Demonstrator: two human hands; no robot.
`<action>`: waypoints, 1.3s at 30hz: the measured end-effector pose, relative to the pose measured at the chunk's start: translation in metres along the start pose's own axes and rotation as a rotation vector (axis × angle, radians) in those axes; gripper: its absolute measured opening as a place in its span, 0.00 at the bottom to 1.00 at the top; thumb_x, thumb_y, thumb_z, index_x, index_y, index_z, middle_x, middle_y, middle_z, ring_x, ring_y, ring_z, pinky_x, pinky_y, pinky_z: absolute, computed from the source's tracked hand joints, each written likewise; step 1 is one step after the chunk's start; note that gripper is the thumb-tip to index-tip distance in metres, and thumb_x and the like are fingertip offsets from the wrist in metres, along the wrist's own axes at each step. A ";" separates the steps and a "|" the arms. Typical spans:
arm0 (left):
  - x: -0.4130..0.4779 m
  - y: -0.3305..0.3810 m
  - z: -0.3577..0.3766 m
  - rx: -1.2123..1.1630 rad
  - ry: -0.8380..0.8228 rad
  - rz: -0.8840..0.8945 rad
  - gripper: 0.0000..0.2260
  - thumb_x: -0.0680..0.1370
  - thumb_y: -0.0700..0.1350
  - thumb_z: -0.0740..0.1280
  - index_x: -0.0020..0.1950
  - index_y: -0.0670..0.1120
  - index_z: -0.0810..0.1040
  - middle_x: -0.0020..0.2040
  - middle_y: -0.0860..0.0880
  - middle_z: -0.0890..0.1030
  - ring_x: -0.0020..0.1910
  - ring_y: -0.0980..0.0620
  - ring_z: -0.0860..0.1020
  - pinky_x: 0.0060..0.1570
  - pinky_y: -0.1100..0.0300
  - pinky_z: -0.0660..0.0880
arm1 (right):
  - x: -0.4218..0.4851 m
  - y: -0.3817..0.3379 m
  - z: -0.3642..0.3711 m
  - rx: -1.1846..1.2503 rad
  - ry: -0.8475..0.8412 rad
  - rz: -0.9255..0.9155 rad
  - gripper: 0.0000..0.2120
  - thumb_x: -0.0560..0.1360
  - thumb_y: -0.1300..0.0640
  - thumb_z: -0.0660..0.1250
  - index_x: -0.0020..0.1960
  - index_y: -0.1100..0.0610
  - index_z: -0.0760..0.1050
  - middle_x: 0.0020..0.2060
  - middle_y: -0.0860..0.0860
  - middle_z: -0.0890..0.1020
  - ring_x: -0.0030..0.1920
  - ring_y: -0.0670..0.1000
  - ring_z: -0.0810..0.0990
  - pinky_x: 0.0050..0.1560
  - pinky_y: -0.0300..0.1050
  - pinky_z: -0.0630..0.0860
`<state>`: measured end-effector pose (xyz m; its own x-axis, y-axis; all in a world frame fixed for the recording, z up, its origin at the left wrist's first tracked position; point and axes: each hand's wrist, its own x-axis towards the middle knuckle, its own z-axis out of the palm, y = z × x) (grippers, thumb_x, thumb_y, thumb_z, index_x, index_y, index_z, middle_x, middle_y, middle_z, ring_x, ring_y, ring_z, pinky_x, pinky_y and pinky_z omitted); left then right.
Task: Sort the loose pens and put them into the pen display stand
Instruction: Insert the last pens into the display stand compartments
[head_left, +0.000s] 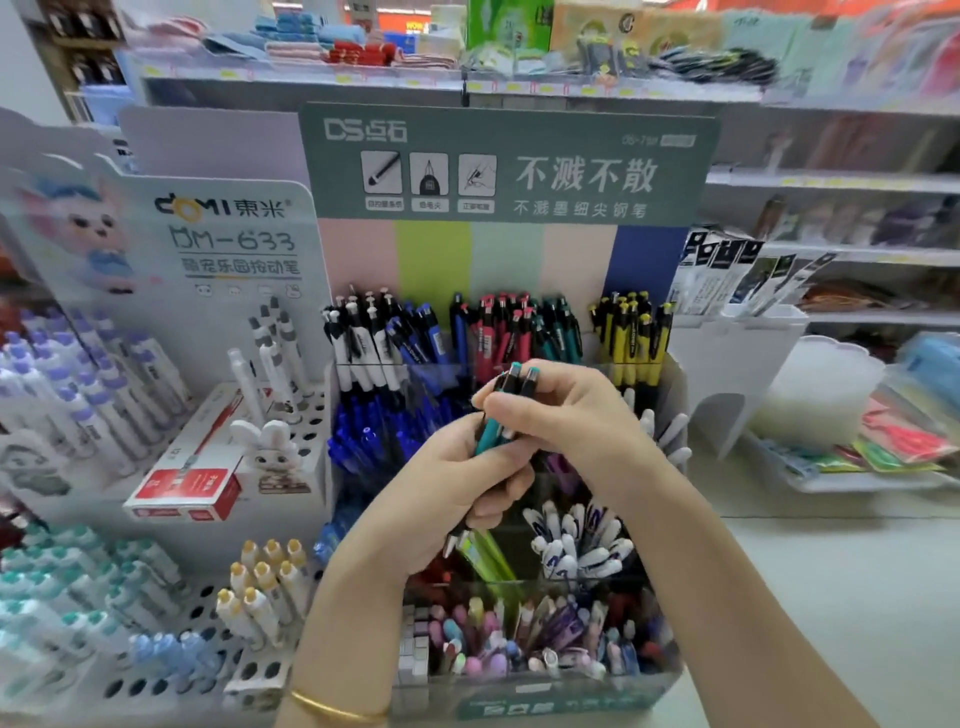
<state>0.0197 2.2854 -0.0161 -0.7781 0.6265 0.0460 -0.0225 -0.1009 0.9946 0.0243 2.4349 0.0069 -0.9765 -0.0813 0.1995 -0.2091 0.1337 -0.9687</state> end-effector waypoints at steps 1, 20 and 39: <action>0.005 0.002 0.003 0.006 0.016 -0.015 0.03 0.81 0.41 0.61 0.50 0.41 0.72 0.33 0.49 0.72 0.26 0.56 0.64 0.25 0.65 0.61 | 0.002 -0.001 -0.007 0.057 0.062 -0.010 0.12 0.73 0.59 0.71 0.47 0.69 0.78 0.31 0.53 0.76 0.28 0.47 0.73 0.28 0.39 0.71; 0.033 0.005 0.015 -0.167 0.317 -0.016 0.10 0.81 0.37 0.60 0.61 0.44 0.73 0.36 0.48 0.79 0.26 0.55 0.69 0.25 0.64 0.66 | 0.058 -0.010 -0.063 -0.720 0.622 -0.327 0.09 0.76 0.56 0.68 0.48 0.63 0.77 0.42 0.56 0.80 0.43 0.52 0.75 0.42 0.40 0.65; 0.031 0.008 0.015 -0.177 0.274 -0.008 0.10 0.81 0.37 0.59 0.61 0.43 0.73 0.35 0.49 0.79 0.26 0.56 0.70 0.25 0.65 0.67 | 0.050 0.001 -0.036 -1.100 0.430 -0.129 0.39 0.72 0.48 0.70 0.75 0.52 0.53 0.61 0.56 0.67 0.50 0.58 0.75 0.40 0.48 0.72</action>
<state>0.0042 2.3155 -0.0049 -0.9170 0.3987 -0.0125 -0.1194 -0.2445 0.9623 -0.0268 2.4665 0.0209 -0.8384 0.1541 0.5229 -0.0343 0.9424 -0.3328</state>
